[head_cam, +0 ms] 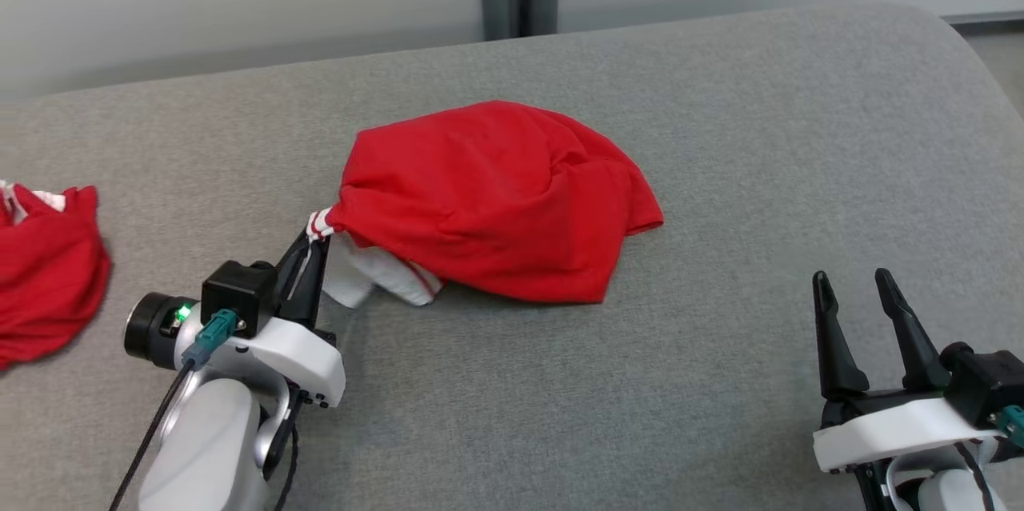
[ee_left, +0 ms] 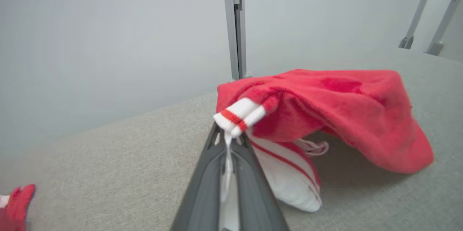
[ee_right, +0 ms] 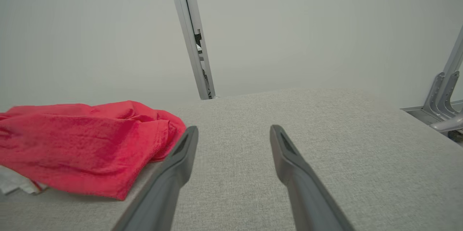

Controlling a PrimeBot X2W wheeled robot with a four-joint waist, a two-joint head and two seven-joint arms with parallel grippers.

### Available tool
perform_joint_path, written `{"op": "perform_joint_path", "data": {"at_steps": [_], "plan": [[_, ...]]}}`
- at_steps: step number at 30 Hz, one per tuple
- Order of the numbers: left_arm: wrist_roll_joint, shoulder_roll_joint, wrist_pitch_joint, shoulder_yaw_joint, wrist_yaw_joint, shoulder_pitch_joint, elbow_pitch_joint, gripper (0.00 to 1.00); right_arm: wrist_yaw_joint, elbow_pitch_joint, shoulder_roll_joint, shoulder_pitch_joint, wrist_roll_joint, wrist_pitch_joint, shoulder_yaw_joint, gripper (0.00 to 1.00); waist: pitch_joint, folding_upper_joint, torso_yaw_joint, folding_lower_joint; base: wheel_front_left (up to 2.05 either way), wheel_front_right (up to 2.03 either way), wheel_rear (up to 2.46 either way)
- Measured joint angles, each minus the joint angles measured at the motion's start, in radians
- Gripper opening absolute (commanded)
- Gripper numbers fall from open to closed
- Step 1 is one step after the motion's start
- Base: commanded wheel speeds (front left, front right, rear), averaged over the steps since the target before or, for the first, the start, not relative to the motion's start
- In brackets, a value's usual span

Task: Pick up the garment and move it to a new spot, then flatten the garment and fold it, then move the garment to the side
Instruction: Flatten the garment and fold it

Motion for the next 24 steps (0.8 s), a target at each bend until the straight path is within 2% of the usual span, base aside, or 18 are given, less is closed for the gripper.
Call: {"op": "perform_joint_path", "data": {"at_steps": [8,11,16,21,22,23,24], "plan": [[0.052,0.086,0.0,0.002,0.034,0.086,-0.176,0.0,0.0,0.001,0.004,0.034,-0.005,0.0,-0.002,1.0,-0.067,0.0,0.102,0.0,0.0,0.0,0.0],[0.059,0.095,0.014,-0.001,0.046,0.144,-0.229,0.0,0.0,0.001,0.006,0.039,-0.006,0.0,-0.002,1.0,-0.082,0.0,0.137,0.0,0.0,0.0,0.0],[0.009,0.048,0.037,-0.012,0.062,0.308,-0.263,0.0,0.0,0.0,0.007,0.047,-0.008,0.0,-0.004,1.0,-0.094,0.0,0.174,0.0,0.0,0.0,0.0],[-0.036,-0.01,0.03,-0.044,0.047,0.377,-0.18,0.0,0.0,0.005,0.0,0.051,-0.009,0.0,-0.005,1.0,-0.101,0.0,0.181,0.0,0.0,0.0,0.0],[-0.038,-0.019,0.026,-0.053,0.043,0.381,-0.169,0.33,0.0,0.007,-0.001,0.051,-0.009,0.0,-0.005,1.0,-0.104,0.0,0.183,0.0,0.0,0.0,0.0],[-0.042,-0.026,0.024,-0.062,0.04,0.385,-0.163,1.0,0.0,0.007,-0.003,0.052,-0.009,0.0,-0.007,1.0,-0.107,0.0,0.184,0.0,0.0,0.0,0.0],[-0.05,-0.035,0.019,-0.068,0.039,0.387,-0.16,1.0,0.0,0.008,-0.004,0.053,-0.009,0.0,-0.009,1.0,-0.11,0.0,0.187,0.0,0.0,0.0,0.0]]}}
